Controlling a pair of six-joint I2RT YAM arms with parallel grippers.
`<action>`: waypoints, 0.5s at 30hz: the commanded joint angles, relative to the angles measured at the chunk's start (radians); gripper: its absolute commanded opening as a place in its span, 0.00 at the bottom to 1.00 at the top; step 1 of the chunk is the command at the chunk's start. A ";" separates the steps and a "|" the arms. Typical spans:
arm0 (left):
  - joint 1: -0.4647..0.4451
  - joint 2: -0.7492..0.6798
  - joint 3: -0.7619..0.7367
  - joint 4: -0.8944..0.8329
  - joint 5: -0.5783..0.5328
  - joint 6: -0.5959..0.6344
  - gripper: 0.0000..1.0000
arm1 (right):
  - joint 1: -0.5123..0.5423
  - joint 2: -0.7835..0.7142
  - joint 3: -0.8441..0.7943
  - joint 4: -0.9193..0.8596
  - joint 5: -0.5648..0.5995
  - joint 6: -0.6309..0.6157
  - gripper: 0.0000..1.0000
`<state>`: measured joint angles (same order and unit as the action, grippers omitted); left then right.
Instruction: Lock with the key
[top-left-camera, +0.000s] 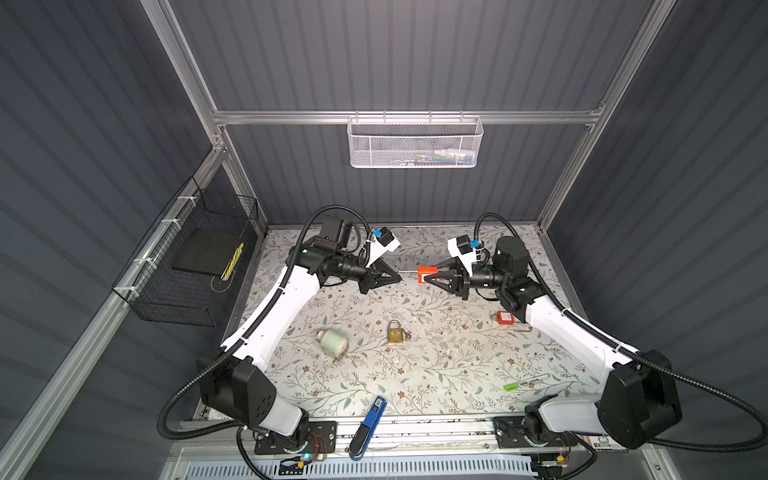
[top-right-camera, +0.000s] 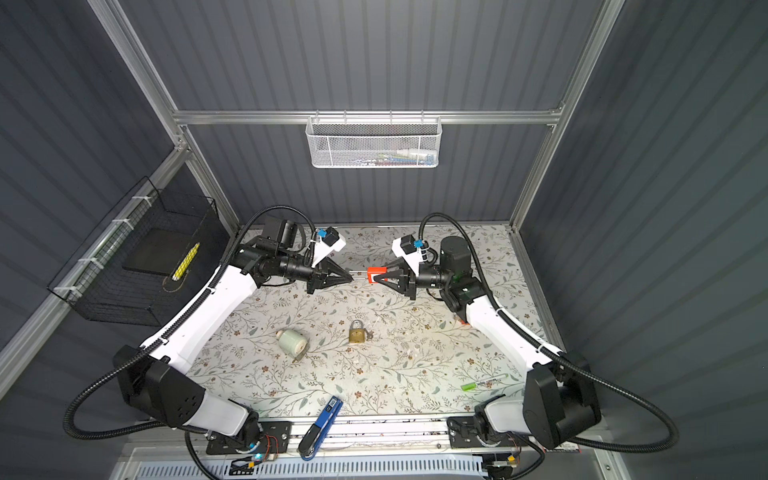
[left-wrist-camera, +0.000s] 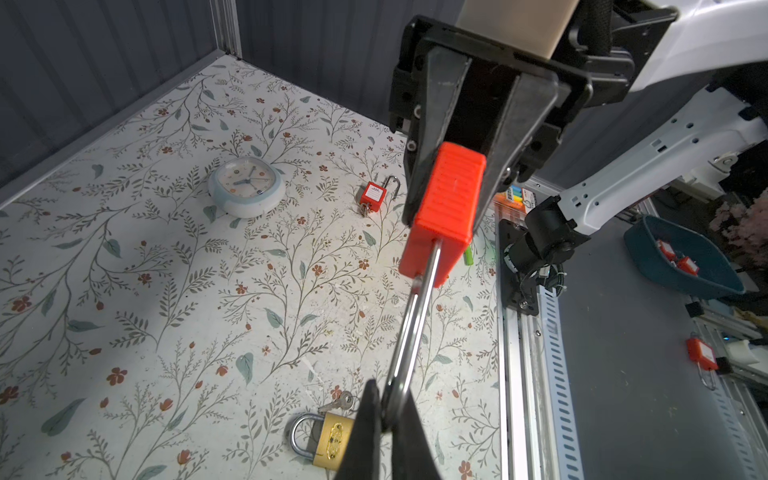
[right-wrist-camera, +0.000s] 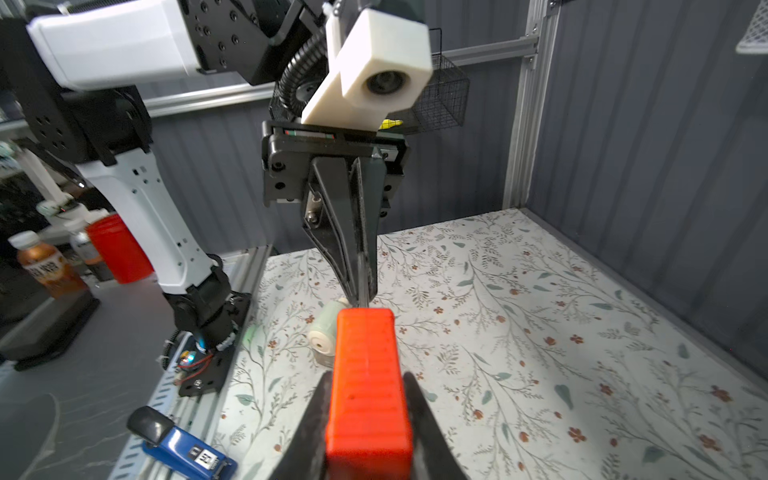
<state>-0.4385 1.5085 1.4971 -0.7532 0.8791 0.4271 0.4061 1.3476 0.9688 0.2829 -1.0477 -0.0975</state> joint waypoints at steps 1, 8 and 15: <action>-0.059 -0.021 0.008 0.095 0.145 -0.072 0.00 | 0.067 -0.002 0.016 -0.037 0.115 -0.125 0.01; -0.059 -0.039 -0.014 0.138 0.151 -0.105 0.01 | 0.066 0.007 0.002 0.043 0.070 -0.045 0.01; -0.058 -0.062 -0.035 0.182 0.110 -0.106 0.52 | 0.052 -0.004 -0.039 0.146 0.047 0.060 0.01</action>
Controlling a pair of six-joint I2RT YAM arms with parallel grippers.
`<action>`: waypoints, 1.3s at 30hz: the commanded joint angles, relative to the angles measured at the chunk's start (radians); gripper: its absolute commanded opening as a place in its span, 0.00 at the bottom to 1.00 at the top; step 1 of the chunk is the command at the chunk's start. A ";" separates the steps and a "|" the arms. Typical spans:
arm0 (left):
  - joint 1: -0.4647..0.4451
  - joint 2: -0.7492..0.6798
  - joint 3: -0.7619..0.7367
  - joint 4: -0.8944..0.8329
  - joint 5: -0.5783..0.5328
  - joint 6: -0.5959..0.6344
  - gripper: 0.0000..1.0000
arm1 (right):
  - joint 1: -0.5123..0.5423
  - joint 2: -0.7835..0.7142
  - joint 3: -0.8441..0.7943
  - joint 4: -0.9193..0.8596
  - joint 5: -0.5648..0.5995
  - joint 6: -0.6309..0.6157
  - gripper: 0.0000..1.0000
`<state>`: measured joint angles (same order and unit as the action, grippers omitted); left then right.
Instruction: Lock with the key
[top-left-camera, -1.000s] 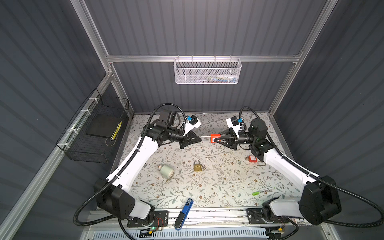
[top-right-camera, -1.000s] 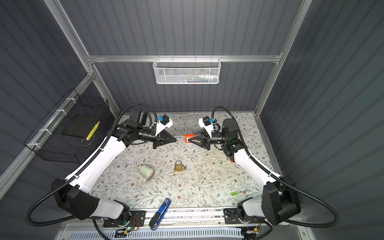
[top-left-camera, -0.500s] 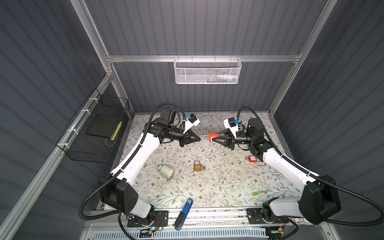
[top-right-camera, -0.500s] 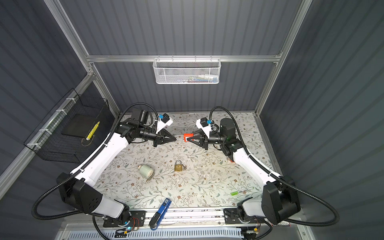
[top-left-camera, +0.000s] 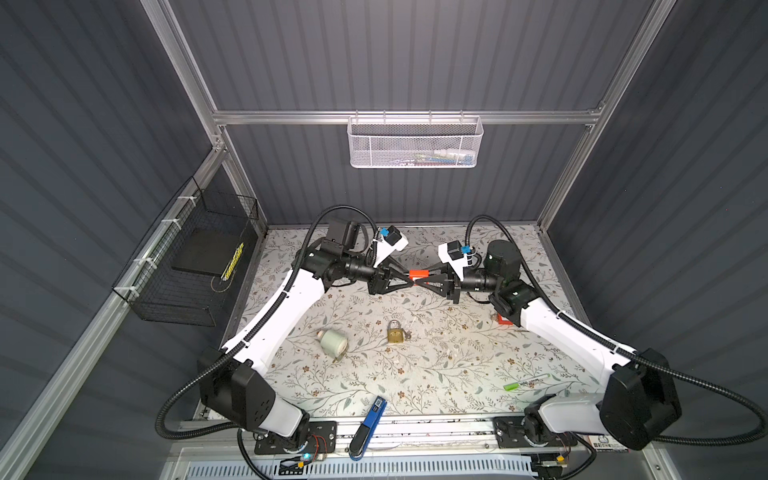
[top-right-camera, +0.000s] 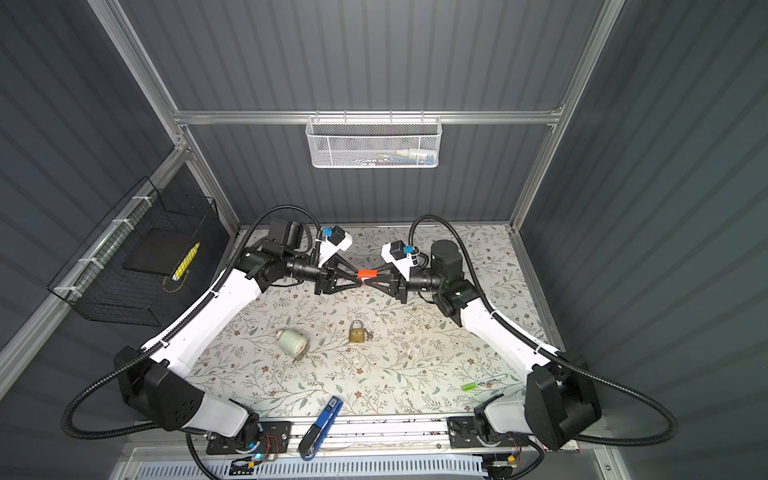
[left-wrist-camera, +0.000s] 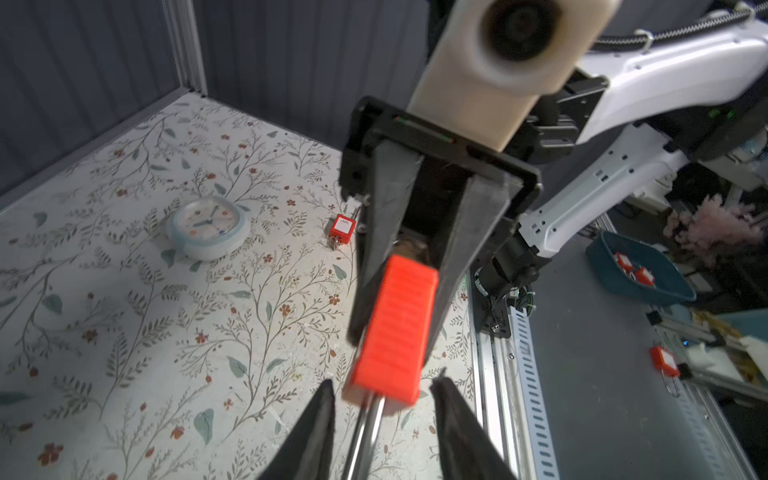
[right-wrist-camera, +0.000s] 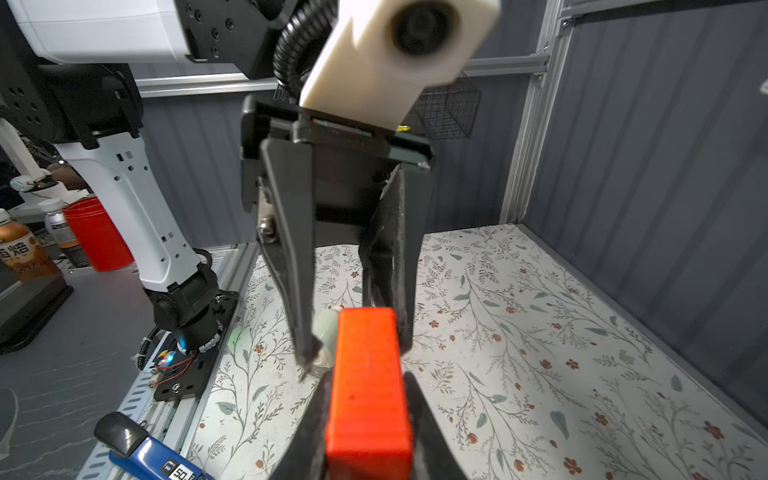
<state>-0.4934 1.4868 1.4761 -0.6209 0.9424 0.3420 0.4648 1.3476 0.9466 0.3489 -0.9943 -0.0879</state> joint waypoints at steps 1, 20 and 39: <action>-0.003 -0.043 -0.021 0.066 0.045 -0.029 0.56 | -0.008 -0.007 -0.020 0.091 -0.010 0.062 0.01; -0.004 -0.022 -0.051 0.178 0.069 -0.100 0.55 | 0.003 -0.002 -0.031 0.199 -0.082 0.186 0.01; 0.016 -0.052 -0.053 0.183 0.042 -0.089 0.00 | -0.001 -0.006 -0.037 0.180 -0.056 0.193 0.45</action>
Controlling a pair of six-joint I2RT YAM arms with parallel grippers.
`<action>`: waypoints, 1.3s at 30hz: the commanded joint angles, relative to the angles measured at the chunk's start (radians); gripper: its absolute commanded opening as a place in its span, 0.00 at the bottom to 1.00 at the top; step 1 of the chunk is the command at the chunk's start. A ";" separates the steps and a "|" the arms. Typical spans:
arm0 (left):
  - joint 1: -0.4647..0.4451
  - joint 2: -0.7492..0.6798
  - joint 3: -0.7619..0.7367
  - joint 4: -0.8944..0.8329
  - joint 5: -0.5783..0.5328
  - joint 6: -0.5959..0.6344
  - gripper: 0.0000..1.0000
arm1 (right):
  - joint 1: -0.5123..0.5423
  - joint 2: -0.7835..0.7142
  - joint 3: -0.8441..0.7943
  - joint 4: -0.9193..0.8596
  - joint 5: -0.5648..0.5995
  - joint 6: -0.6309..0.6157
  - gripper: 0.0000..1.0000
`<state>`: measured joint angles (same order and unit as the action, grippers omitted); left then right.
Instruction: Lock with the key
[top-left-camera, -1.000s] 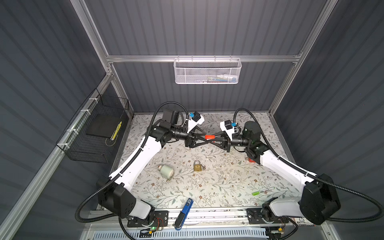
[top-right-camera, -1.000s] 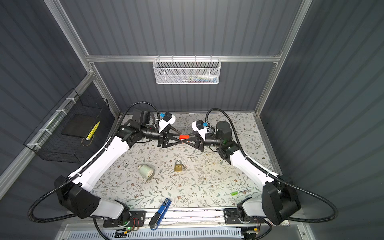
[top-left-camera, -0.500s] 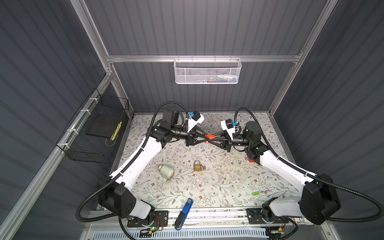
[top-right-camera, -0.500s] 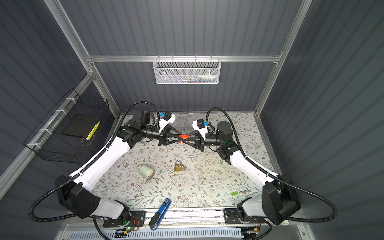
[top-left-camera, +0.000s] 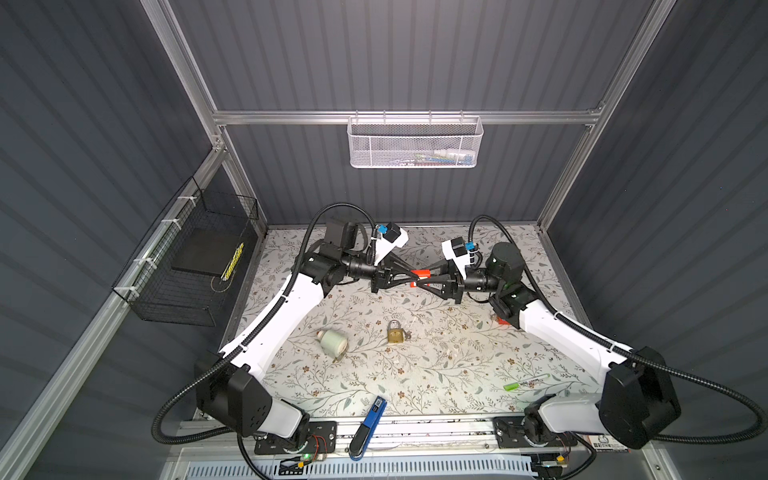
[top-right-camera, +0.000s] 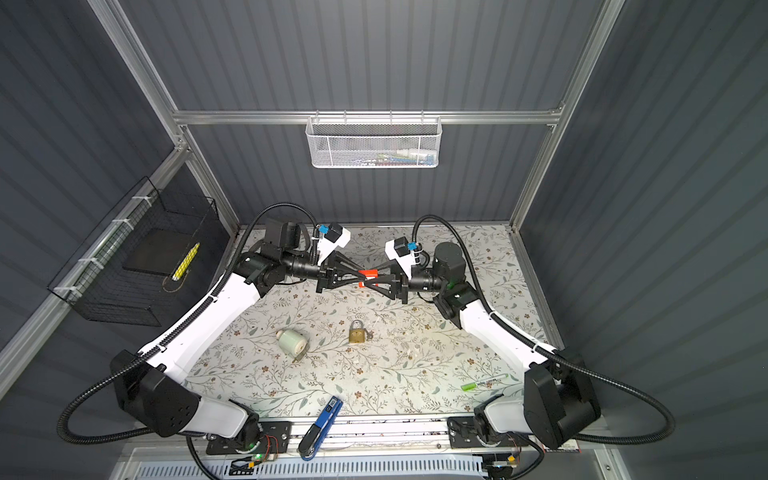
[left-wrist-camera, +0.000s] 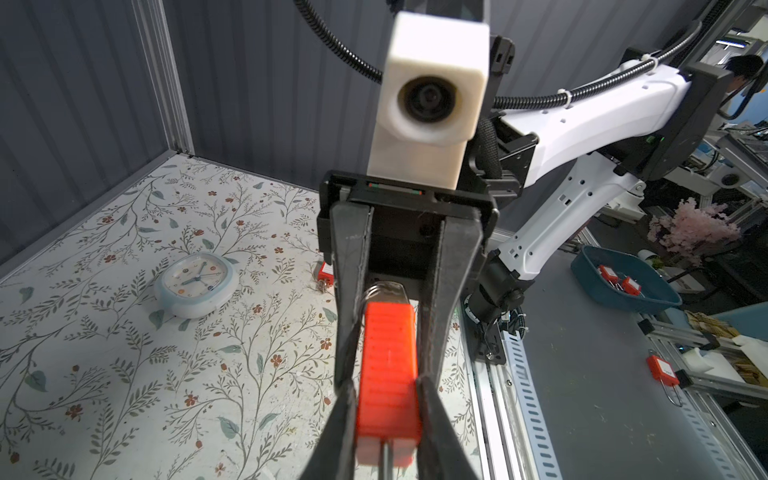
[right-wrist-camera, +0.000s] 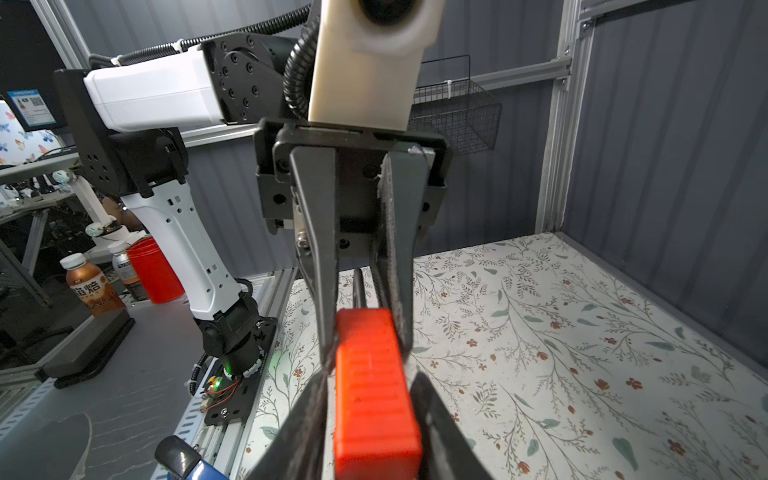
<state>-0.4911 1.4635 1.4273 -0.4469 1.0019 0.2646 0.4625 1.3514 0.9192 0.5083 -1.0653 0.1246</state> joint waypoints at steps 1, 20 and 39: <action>0.018 -0.031 -0.004 0.008 -0.017 -0.011 0.00 | -0.002 -0.013 -0.012 0.018 0.016 -0.020 0.50; 0.049 -0.042 -0.044 0.019 0.006 -0.021 0.00 | -0.099 -0.096 -0.014 -0.014 0.099 -0.008 0.79; 0.054 -0.046 -0.044 0.022 0.007 -0.024 0.00 | -0.099 0.010 -0.031 -0.188 0.171 -0.180 0.83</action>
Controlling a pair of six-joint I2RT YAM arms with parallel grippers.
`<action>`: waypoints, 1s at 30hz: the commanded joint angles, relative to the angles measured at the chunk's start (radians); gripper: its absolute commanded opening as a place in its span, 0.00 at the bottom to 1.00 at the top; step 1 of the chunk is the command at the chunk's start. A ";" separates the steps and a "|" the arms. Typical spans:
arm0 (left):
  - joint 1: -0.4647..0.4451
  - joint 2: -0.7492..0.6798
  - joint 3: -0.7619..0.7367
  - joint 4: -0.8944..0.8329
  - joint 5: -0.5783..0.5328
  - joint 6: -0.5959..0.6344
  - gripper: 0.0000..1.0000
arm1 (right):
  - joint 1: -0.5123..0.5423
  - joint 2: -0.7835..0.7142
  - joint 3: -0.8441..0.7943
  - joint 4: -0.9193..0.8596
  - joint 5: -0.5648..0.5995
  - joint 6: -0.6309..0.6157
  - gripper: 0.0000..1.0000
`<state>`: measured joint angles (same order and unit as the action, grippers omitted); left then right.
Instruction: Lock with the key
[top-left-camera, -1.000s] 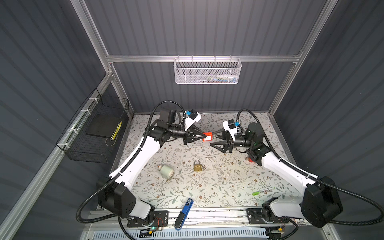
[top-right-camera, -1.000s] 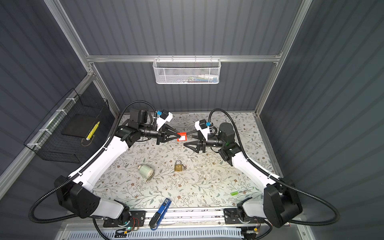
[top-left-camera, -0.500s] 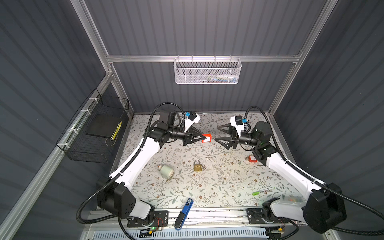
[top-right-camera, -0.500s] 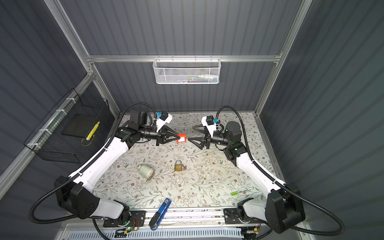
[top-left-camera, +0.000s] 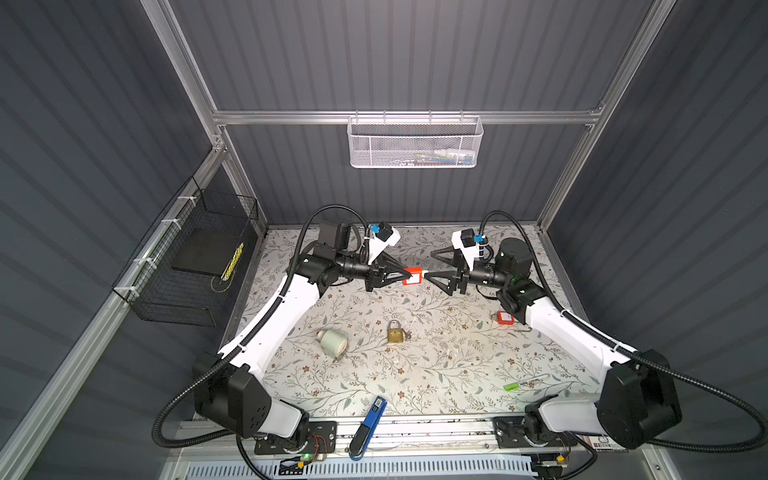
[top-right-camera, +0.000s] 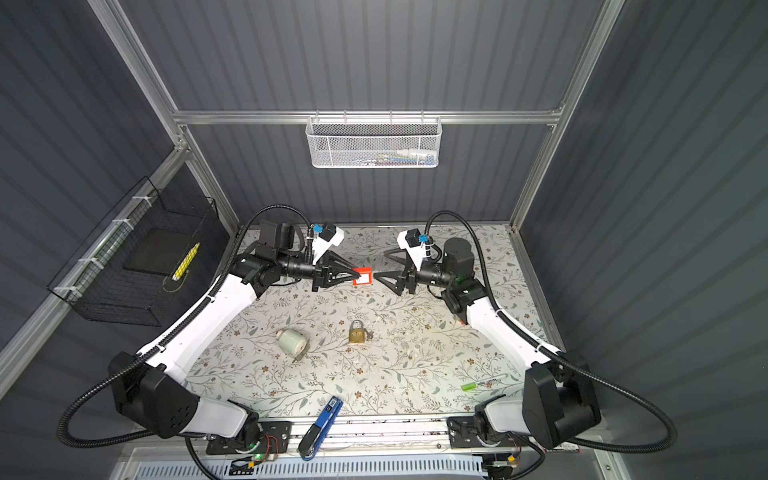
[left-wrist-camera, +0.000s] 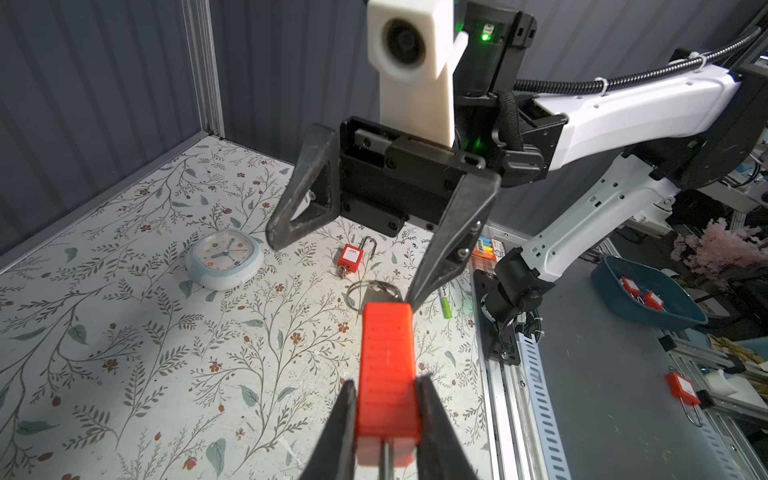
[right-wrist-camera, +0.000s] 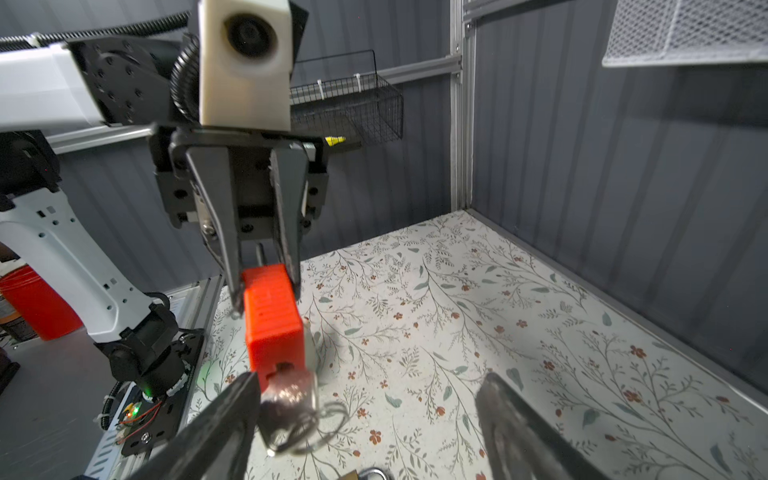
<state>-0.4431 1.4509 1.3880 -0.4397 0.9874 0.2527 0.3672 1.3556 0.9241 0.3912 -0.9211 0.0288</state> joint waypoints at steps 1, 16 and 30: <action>0.007 -0.034 -0.005 0.014 0.023 -0.012 0.00 | -0.002 -0.001 -0.059 -0.061 0.037 -0.097 0.84; 0.012 -0.032 -0.012 0.021 0.029 -0.016 0.00 | -0.021 -0.101 -0.041 -0.366 0.069 -0.298 0.85; 0.012 -0.040 -0.012 0.017 0.035 -0.015 0.00 | -0.057 0.007 0.201 -0.289 -0.292 -0.044 0.67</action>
<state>-0.4366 1.4502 1.3804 -0.4393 0.9920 0.2497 0.3138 1.3289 1.0805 0.1024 -1.0847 -0.0895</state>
